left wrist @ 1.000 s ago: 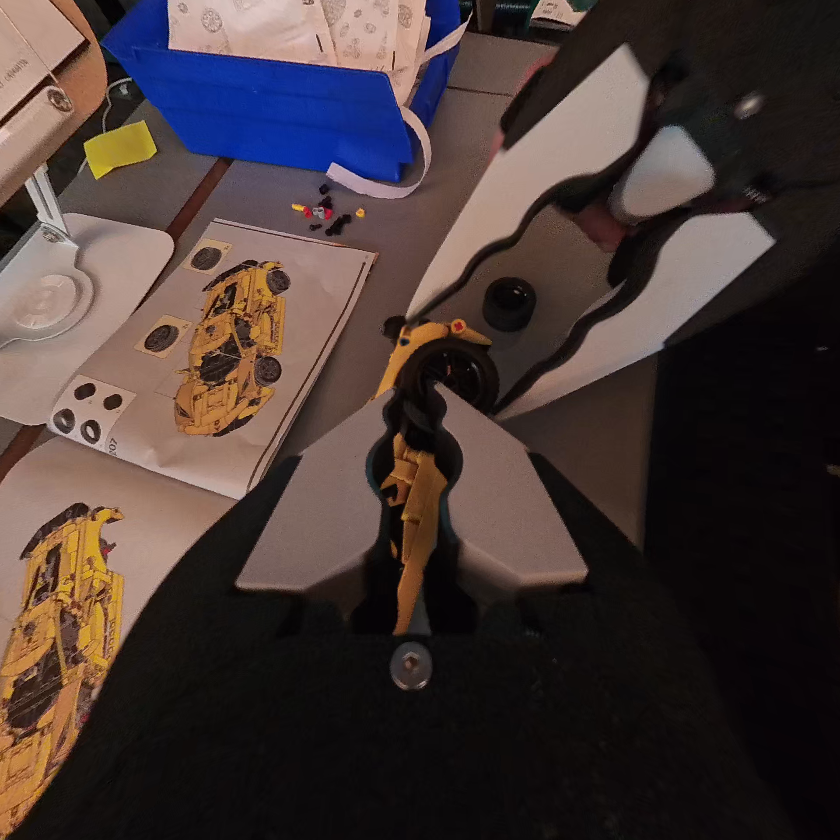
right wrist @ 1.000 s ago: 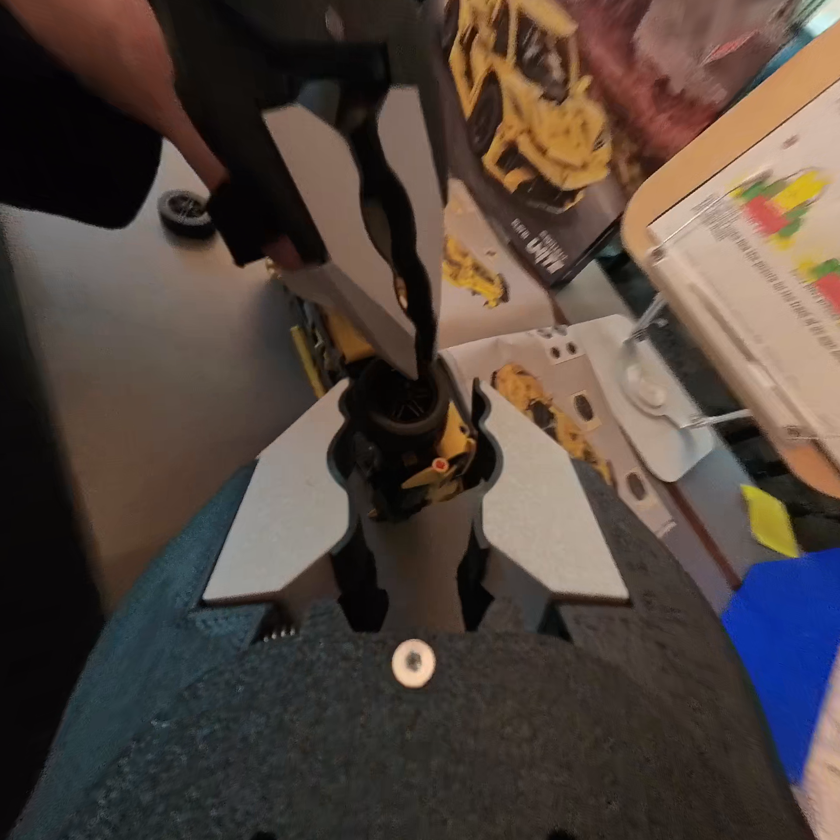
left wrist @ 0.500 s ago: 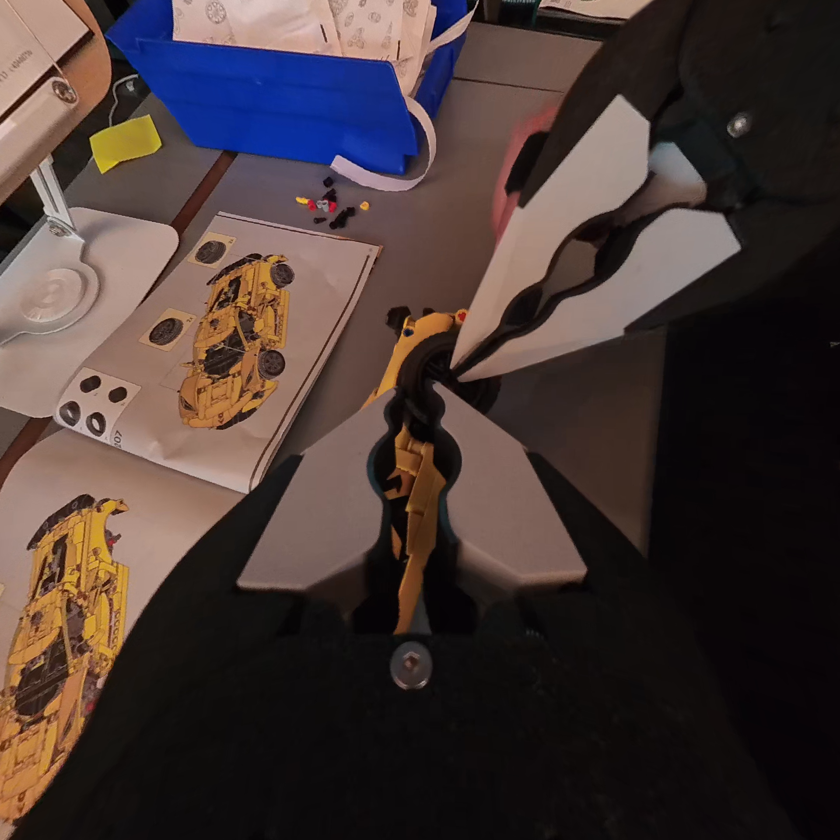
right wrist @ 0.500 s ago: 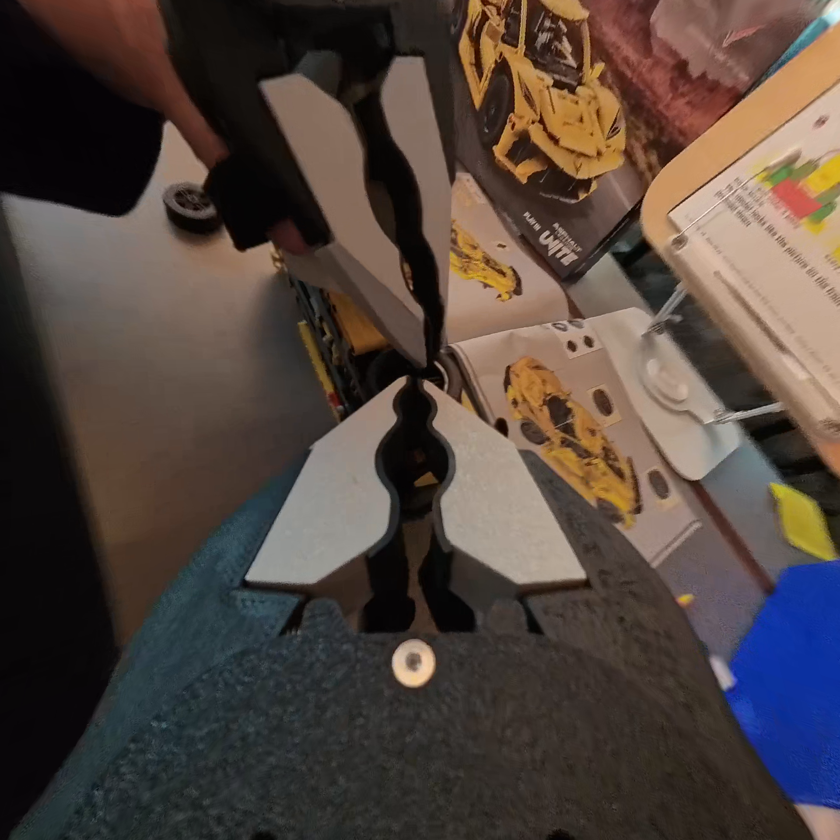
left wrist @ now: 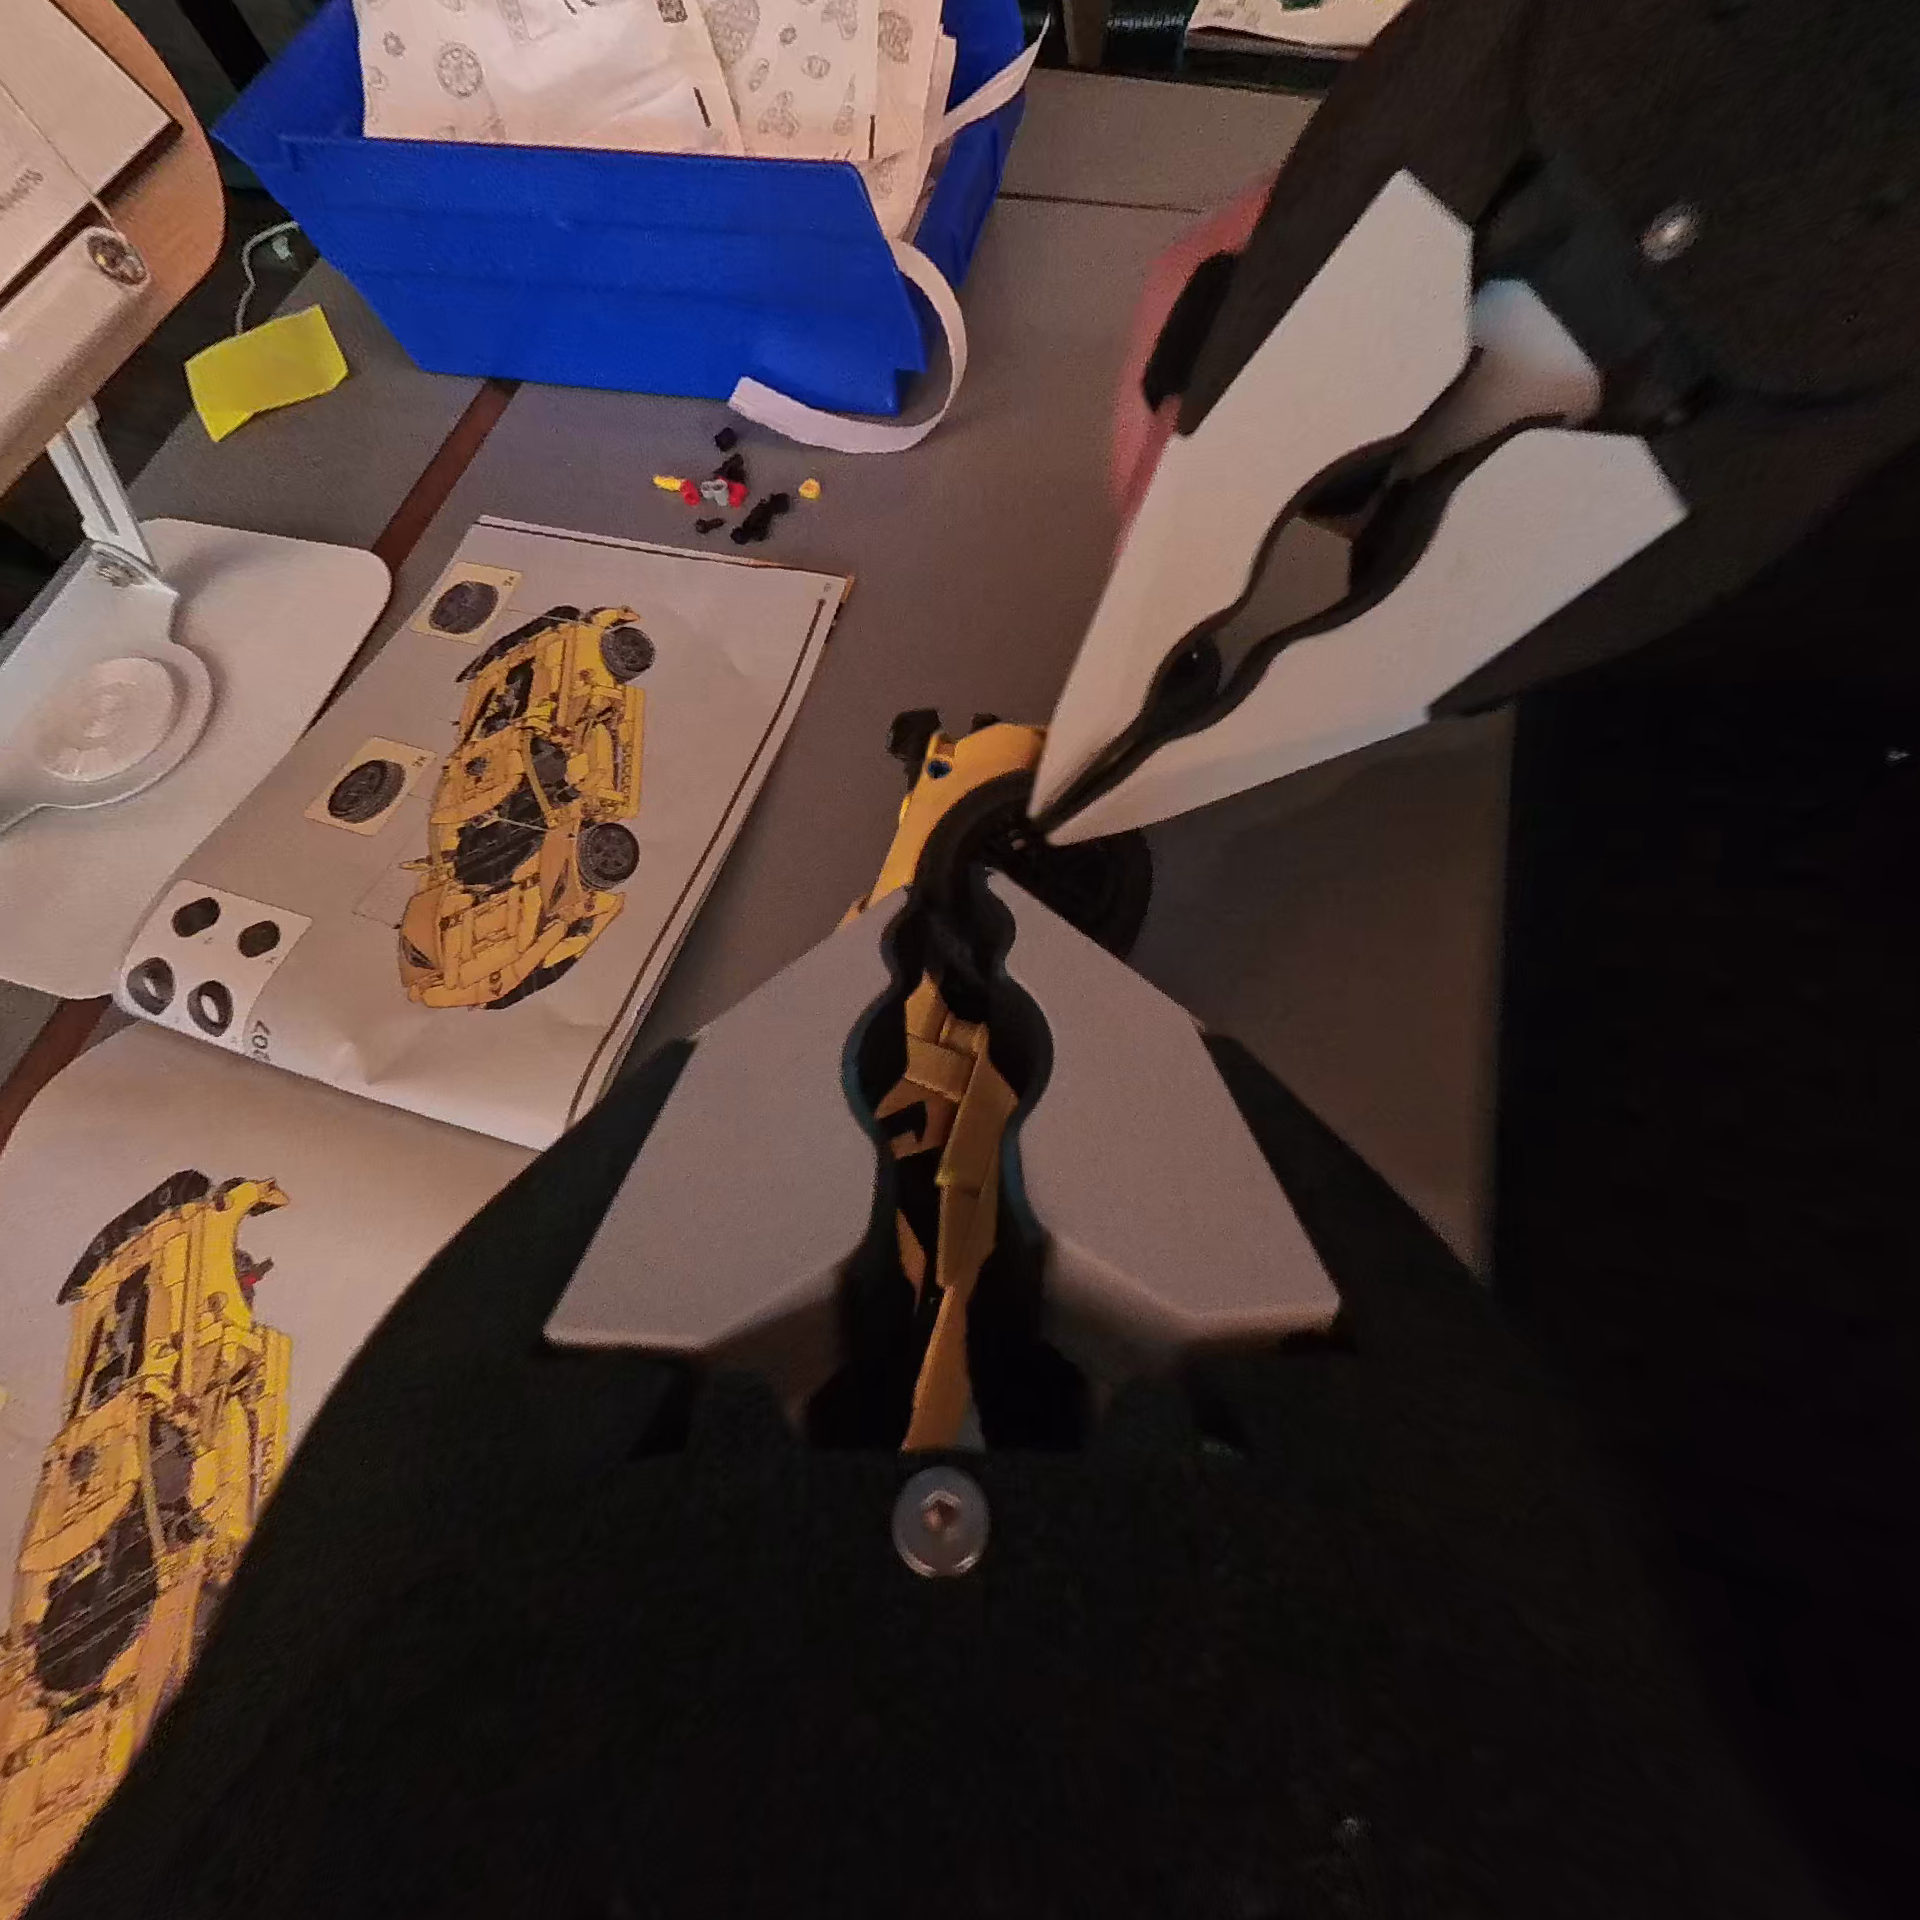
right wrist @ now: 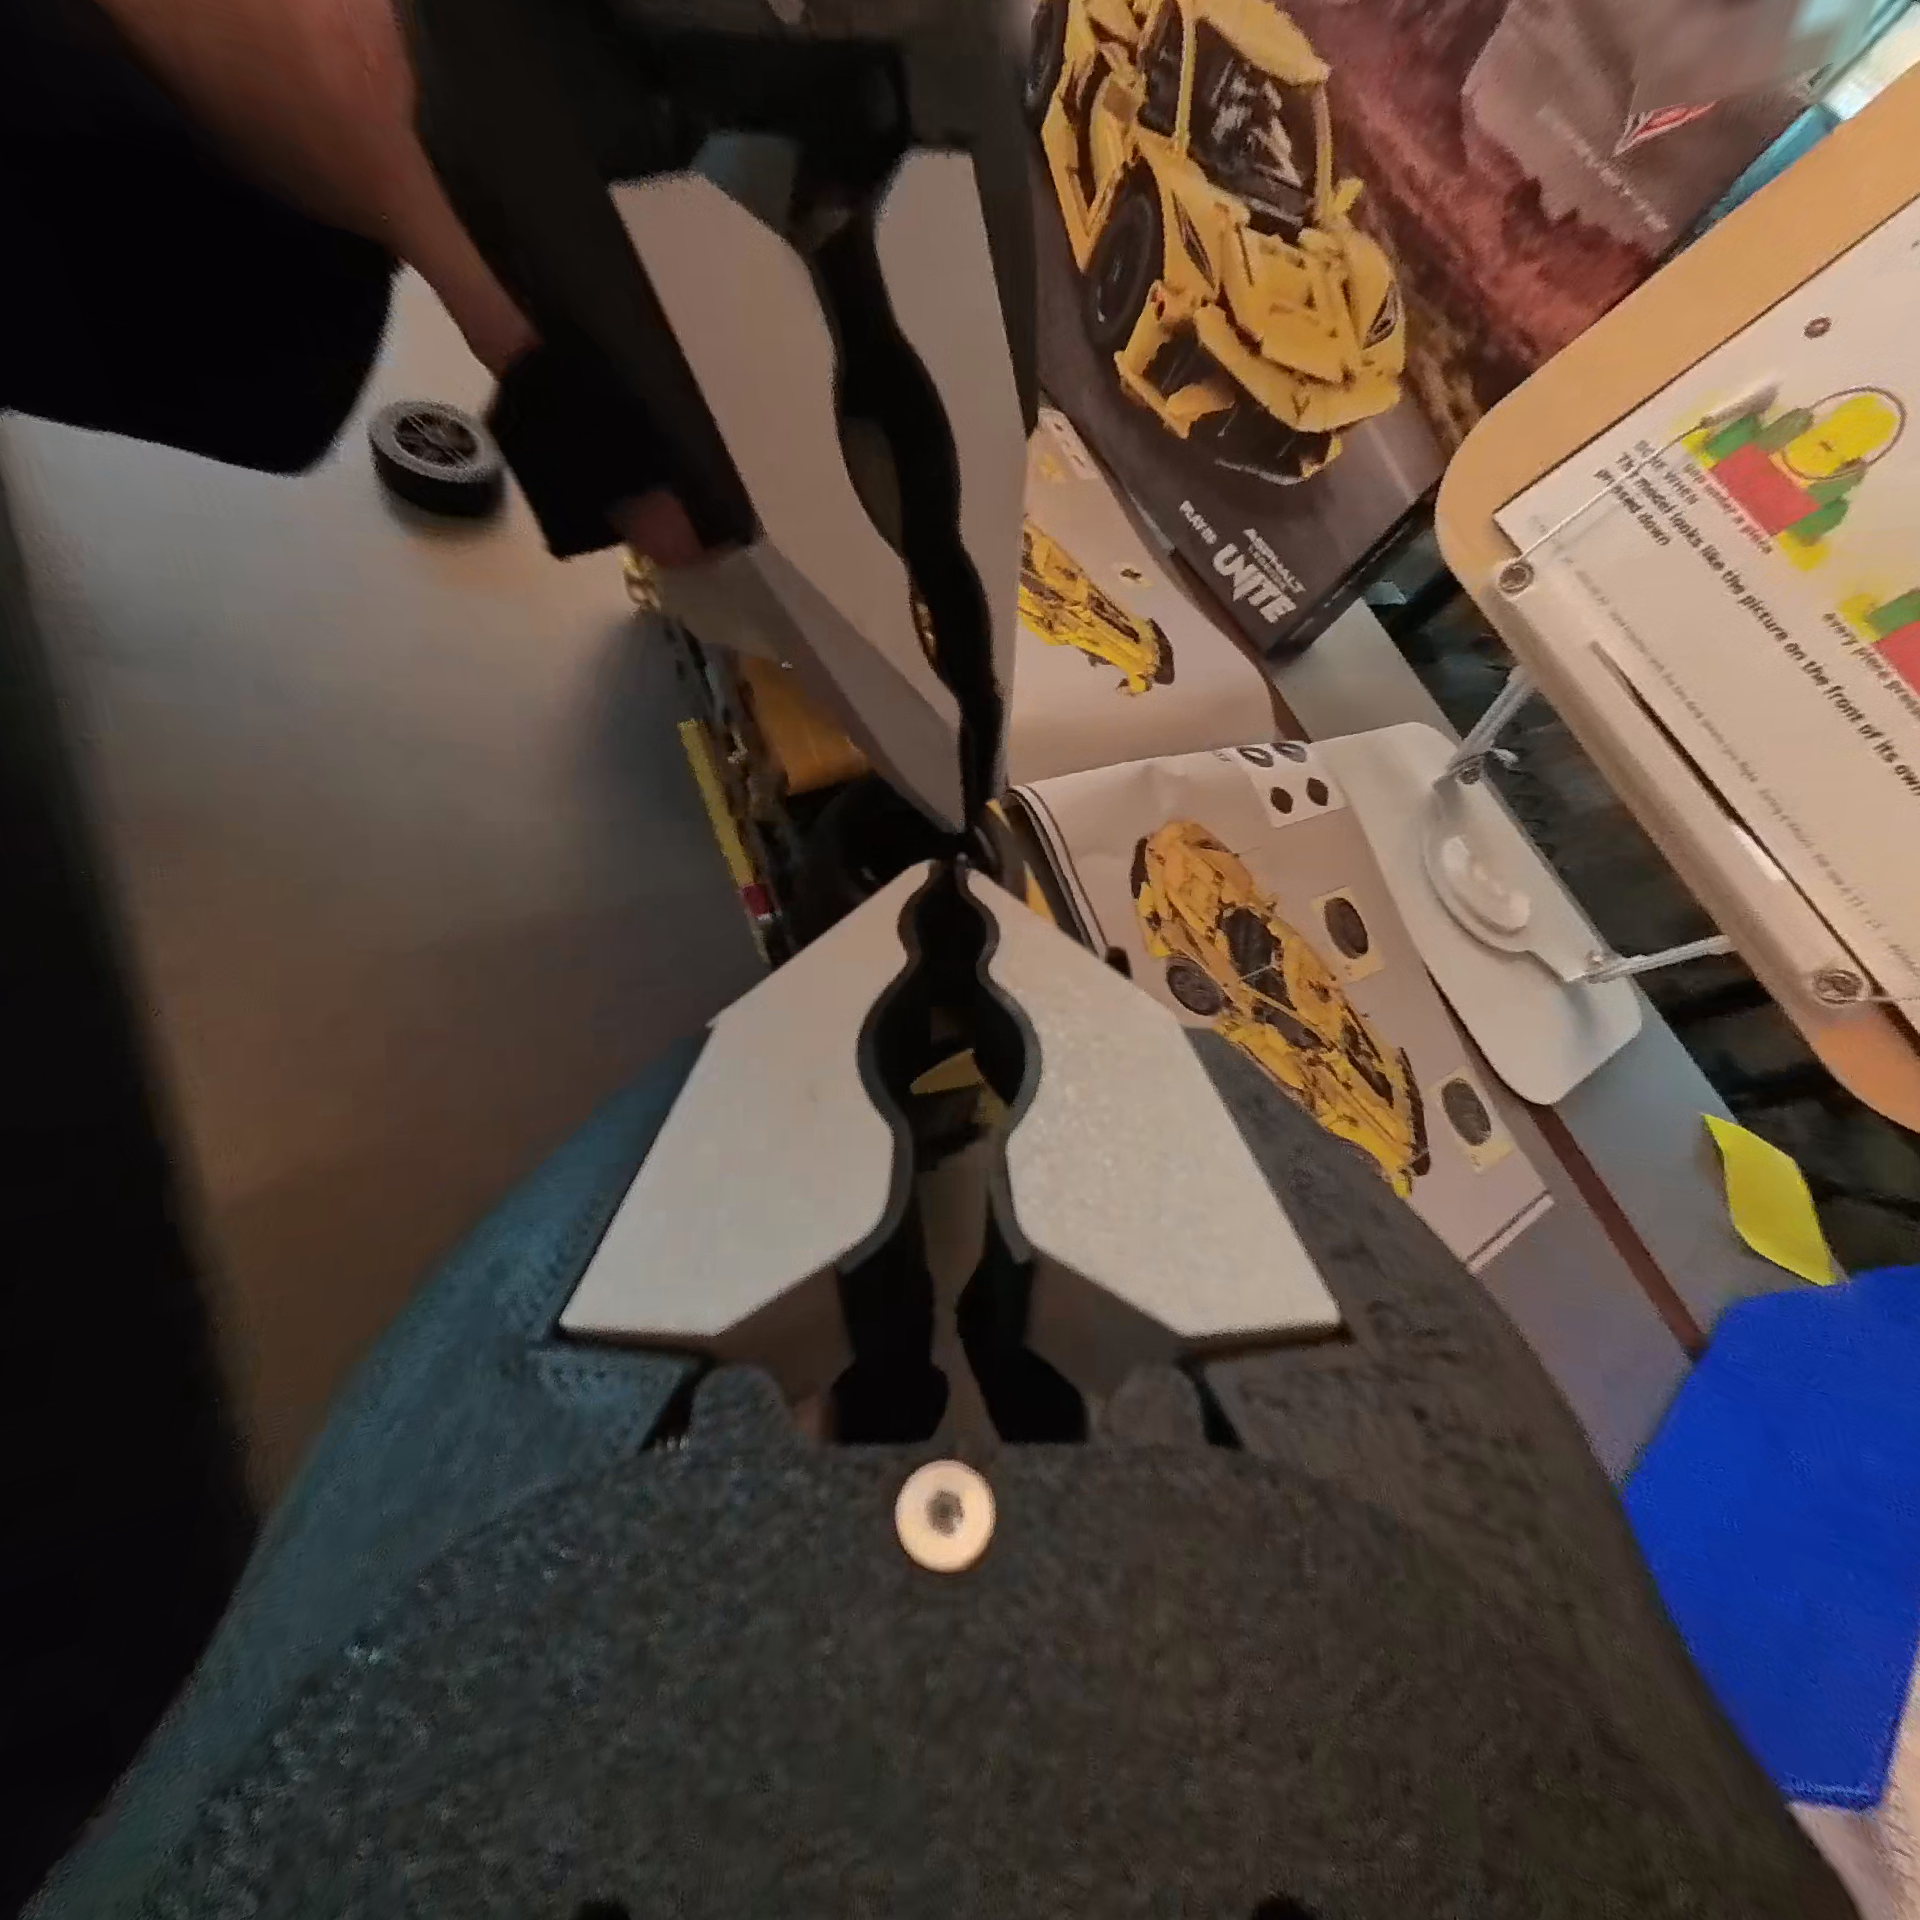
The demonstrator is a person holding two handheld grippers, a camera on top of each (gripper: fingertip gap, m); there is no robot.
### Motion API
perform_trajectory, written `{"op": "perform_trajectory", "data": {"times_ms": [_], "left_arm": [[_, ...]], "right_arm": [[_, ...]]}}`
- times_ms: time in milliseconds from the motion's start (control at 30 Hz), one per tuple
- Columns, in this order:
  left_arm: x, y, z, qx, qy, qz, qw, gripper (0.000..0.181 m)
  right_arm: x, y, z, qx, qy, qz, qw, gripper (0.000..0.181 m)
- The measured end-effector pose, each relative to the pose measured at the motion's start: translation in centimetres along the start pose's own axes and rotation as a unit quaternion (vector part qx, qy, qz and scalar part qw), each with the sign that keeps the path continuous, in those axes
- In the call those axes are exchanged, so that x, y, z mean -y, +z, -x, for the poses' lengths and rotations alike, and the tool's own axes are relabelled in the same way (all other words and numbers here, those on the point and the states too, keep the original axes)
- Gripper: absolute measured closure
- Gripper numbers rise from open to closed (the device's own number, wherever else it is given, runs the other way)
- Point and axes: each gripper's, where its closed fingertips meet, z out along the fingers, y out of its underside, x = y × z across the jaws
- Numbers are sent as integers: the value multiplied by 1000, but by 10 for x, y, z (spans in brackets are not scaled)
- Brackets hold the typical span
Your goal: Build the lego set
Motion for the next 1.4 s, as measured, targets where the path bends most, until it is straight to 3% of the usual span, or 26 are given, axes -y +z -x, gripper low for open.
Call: {"op": "perform_trajectory", "data": {"times_ms": [167, 300, 600, 733, 833, 967, 1200, 1400], "left_arm": [[-1, 0, 1, -3, -6, -1, 1000, 173], [2, -1, 1, 1, 3, -13, 1000, 172], [0, 1, 1, -8, -6, -7, 1000, 173], [0, 2, 1, -8, -4, -7, 1000, 173], [0, 2, 1, -10, -5, -7, 1000, 173], [0, 2, 0, -11, -6, -7, 1000, 173], [3, 2, 3, -7, -4, -16, 1000, 173], [1, 2, 6, 0, 5, -17, 1000, 173]], "right_arm": [[5, -4, 8, -9, -22, -5, 1000, 174], [1, 4, 13, -10, -28, -2, 1000, 181], [2, 6, 6, 52, 116, -30, 991, 181], [7, -3, 13, 18, -10, -30, 999, 148], [1, -1, 13, -75, -163, 15, 984, 138], [-11, 10, 8, -147, -297, 63, 941, 144], [-16, 16, -1, -202, -348, 51, 914, 149], [-12, 19, 0, -250, -447, 53, 857, 149]]}}
